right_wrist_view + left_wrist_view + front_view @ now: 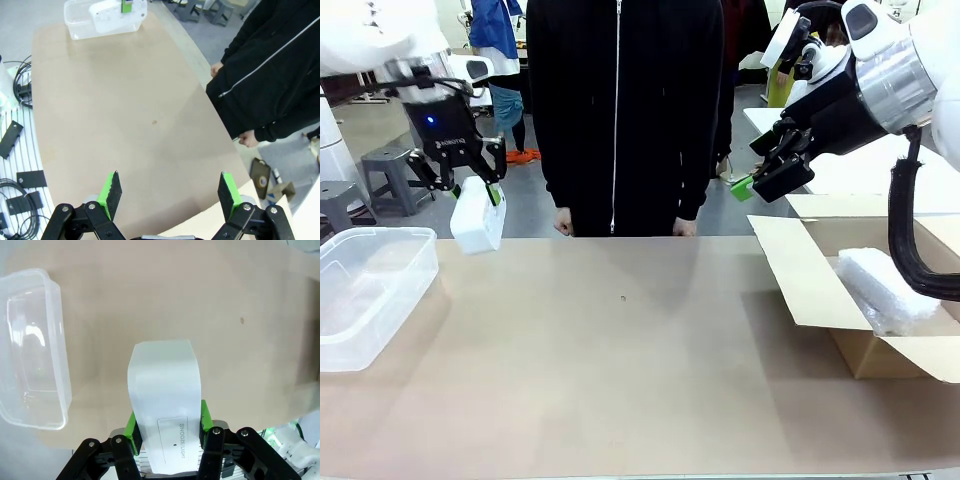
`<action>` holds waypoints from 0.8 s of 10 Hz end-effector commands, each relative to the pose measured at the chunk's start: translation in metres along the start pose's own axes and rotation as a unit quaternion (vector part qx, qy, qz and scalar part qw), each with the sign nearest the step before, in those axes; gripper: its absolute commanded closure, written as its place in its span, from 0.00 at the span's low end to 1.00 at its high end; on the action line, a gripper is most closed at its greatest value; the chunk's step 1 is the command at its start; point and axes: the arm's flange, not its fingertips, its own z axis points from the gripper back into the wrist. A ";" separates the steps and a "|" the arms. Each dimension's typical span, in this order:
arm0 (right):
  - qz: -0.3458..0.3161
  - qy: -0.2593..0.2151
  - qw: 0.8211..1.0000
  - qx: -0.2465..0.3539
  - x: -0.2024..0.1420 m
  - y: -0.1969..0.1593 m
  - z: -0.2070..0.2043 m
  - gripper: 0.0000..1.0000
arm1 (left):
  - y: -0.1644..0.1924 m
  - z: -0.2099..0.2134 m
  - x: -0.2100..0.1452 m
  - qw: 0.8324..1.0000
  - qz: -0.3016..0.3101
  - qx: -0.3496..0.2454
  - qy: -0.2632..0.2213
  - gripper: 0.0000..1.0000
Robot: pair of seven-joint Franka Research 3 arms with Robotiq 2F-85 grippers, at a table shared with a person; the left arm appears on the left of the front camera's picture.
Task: Separate and place wrapped and unwrapped clocks.
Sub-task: Pick up the Digital clock indicated by the person.
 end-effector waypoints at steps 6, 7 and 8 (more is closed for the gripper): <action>-0.001 -0.011 1.000 0.003 0.000 -0.002 -0.003 0.00 | -0.005 0.023 -0.028 0.999 -0.017 -0.003 -0.033 0.84; -0.001 -0.011 1.000 0.003 0.000 -0.002 -0.003 0.00 | -0.005 0.023 -0.028 0.999 -0.017 -0.003 -0.033 0.84; -0.001 -0.011 1.000 0.003 0.000 -0.002 -0.003 0.00 | -0.005 0.023 -0.028 0.999 -0.017 -0.003 -0.033 0.84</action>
